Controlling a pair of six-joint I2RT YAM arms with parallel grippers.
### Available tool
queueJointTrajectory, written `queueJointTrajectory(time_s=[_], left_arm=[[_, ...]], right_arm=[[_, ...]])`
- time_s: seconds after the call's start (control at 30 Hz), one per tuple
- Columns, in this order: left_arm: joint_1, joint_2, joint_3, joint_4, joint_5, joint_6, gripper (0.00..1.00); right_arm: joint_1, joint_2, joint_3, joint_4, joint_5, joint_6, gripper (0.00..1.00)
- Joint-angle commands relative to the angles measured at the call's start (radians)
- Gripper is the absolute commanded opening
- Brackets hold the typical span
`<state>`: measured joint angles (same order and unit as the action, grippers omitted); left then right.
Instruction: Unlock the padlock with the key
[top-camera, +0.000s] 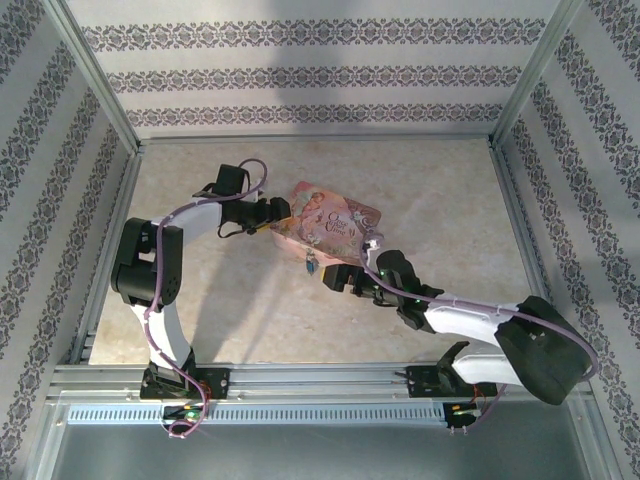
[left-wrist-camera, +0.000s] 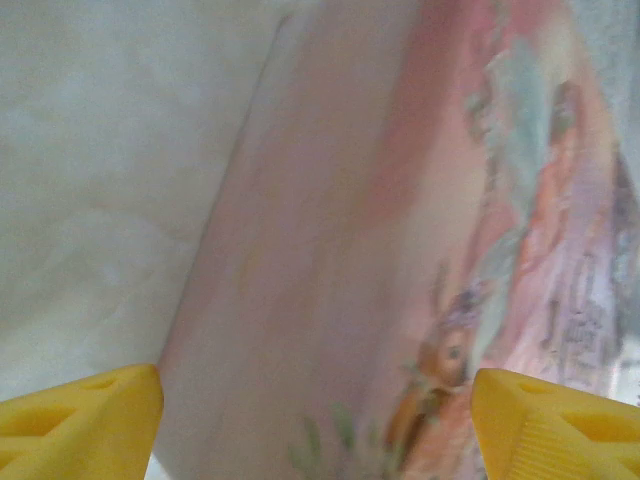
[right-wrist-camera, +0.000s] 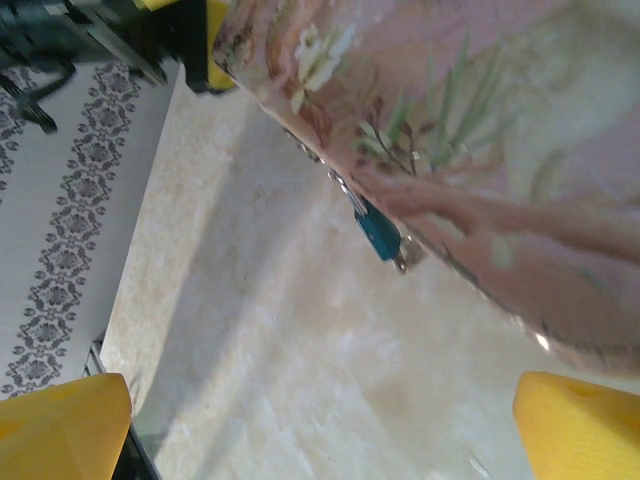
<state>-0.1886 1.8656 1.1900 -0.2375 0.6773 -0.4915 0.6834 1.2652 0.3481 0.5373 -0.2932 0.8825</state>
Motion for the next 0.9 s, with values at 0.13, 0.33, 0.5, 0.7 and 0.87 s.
queueJointTrajectory(time_s=[0.13,0.33,0.5,0.7,0.87], left_arm=[[-0.016,-0.094,-0.15,-0.01,-0.057,0.005,0.79],[-0.03,-0.197,-0.283,0.049,-0.078,-0.051,0.78],[-0.041,-0.251,-0.365,0.106,-0.09,-0.101,0.78],[-0.044,-0.284,-0.4,0.127,-0.113,-0.125,0.78],[-0.044,-0.281,-0.399,0.133,-0.112,-0.133,0.78]], right_arm=[[-0.098,0.06,0.088,0.048,-0.075,-0.13,0.93],[-0.194,0.134,0.152,0.048,-0.182,-0.252,0.93],[-0.229,0.187,0.206,0.061,-0.265,-0.302,0.88],[-0.225,0.103,0.114,0.078,-0.243,-0.298,0.87],[-0.178,0.082,0.016,0.146,-0.213,-0.263,0.85]])
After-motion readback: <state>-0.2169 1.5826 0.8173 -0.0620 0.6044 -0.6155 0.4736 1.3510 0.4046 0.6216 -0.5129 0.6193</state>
